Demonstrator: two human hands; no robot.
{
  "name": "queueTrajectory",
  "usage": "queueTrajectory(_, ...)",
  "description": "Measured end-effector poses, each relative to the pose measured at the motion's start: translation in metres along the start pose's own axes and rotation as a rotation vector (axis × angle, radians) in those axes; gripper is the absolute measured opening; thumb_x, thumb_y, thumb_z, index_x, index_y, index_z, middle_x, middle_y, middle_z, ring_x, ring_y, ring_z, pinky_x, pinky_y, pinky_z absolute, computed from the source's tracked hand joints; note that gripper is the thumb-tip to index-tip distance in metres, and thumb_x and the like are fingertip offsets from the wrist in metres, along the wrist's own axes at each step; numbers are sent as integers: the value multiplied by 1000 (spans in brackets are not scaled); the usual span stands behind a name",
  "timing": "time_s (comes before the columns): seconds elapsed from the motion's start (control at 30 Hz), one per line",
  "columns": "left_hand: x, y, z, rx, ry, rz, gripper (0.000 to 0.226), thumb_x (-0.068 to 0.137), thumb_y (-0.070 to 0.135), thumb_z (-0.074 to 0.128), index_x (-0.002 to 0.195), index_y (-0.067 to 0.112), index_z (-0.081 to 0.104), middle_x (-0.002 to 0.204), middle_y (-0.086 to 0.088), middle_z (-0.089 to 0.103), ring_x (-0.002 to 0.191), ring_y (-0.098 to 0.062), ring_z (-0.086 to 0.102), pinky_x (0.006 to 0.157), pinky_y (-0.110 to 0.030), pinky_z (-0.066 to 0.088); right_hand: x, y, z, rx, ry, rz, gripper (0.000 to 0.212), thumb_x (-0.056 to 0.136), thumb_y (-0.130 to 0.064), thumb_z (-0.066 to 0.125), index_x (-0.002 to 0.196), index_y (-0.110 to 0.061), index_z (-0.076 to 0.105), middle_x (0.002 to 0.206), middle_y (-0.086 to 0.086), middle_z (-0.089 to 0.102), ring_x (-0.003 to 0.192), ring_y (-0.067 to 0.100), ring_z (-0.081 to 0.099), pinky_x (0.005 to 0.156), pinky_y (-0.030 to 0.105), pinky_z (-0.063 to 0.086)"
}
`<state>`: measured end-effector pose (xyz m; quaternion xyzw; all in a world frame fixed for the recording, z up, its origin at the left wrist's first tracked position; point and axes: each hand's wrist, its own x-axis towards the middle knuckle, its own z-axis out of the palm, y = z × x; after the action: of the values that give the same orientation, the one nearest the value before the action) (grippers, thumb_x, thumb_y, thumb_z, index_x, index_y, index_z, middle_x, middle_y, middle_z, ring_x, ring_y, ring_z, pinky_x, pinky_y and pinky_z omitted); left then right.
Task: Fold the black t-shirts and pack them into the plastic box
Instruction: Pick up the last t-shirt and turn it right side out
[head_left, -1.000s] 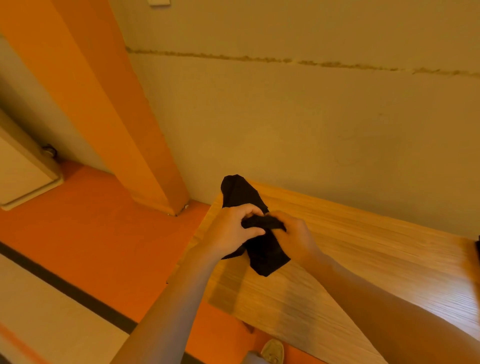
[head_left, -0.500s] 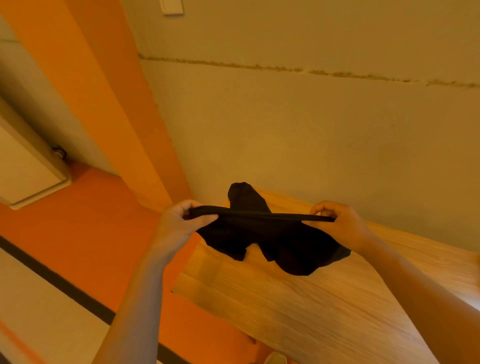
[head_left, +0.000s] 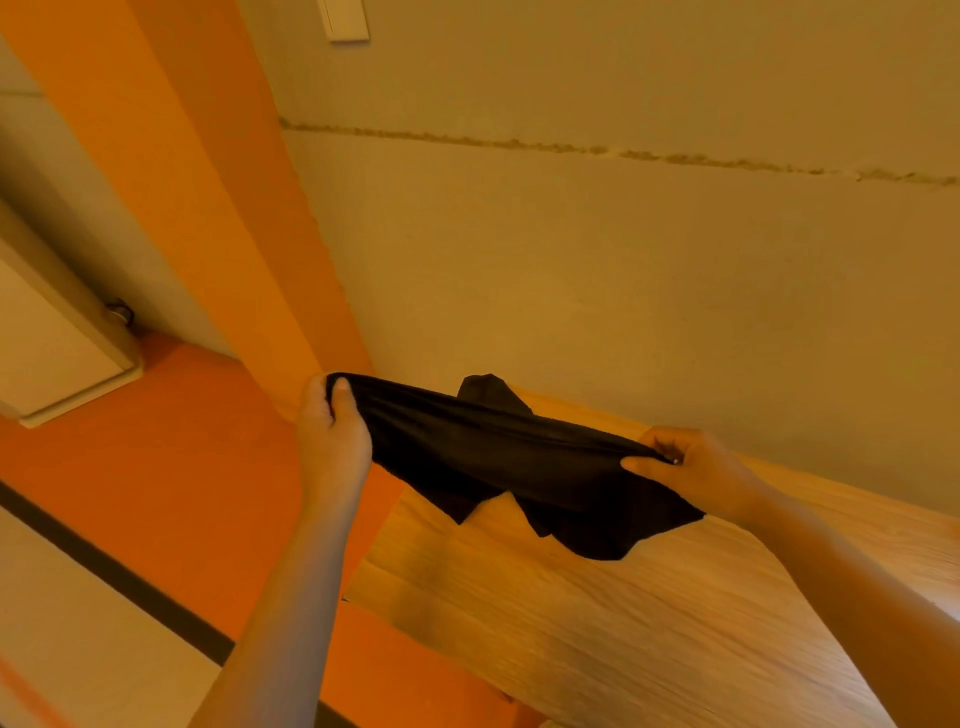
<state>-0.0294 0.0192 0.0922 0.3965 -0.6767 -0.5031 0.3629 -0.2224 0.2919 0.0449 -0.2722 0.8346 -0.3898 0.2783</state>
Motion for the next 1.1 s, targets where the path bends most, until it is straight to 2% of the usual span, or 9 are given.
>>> queueTrajectory(0.07,-12,-1,8,150,-23,118,12,103,29,41,112,27,47,98,11,51,87,-7,54,72,-28,40,-3,-10,4,79,68,-48,9,88,-28,66,86,-20,68,73,-1,70,69,14,67,65,30,51)
queueTrajectory(0.17,-38,-3,32,283,-572,234,48,92,43,59,134,45,36,110,26,53,92,12,54,77,-20,46,-7,-35,16,107,22,-164,5,92,-21,63,91,-21,68,79,-7,72,76,9,69,72,30,54)
queueTrajectory(0.27,-55,-8,61,426,-898,272,63,82,52,68,138,48,39,125,21,57,107,2,57,89,-29,52,-9,-58,28,29,-77,-265,6,90,-24,65,94,-24,69,83,-3,72,78,15,69,75,33,56)
queueTrajectory(0.37,-58,-8,74,410,-808,331,17,89,41,65,102,32,69,78,10,67,64,-5,59,57,-35,49,-9,-64,30,-31,-86,-295,7,86,-30,68,93,-27,69,82,6,70,78,27,65,75,43,52)
queueTrajectory(0.47,-55,-9,65,365,-730,334,10,93,29,61,92,26,70,62,5,60,45,-6,47,45,-23,33,-10,-55,19,-35,-70,-241,6,86,-29,69,91,-31,70,80,1,68,78,21,64,74,41,51)
queueTrajectory(0.6,-44,-13,45,345,-650,271,12,94,24,60,90,26,71,71,2,67,56,-14,58,54,-34,44,-16,-40,8,-24,-18,-216,14,88,-21,67,88,-35,70,81,-15,66,77,-1,60,67,17,45)
queueTrajectory(0.83,-52,-11,47,341,-821,252,37,85,37,70,120,41,58,95,23,66,90,10,61,74,-13,50,-22,-50,21,112,14,-276,11,84,-23,68,92,-29,74,86,-12,70,66,2,60,62,21,52)
queueTrajectory(1.03,-67,-11,64,223,-744,332,10,92,32,62,97,29,71,78,9,68,70,-16,64,65,-45,50,-25,-58,26,176,1,-301,25,70,-38,69,89,-22,75,85,-8,72,80,10,67,76,25,55)
queueTrajectory(1.1,-66,-10,63,172,-742,333,7,92,29,63,96,28,69,69,7,64,61,-15,59,59,-41,49,-25,-57,25,180,25,-307,23,70,-37,69,88,-22,74,85,-9,72,81,6,67,78,22,53)
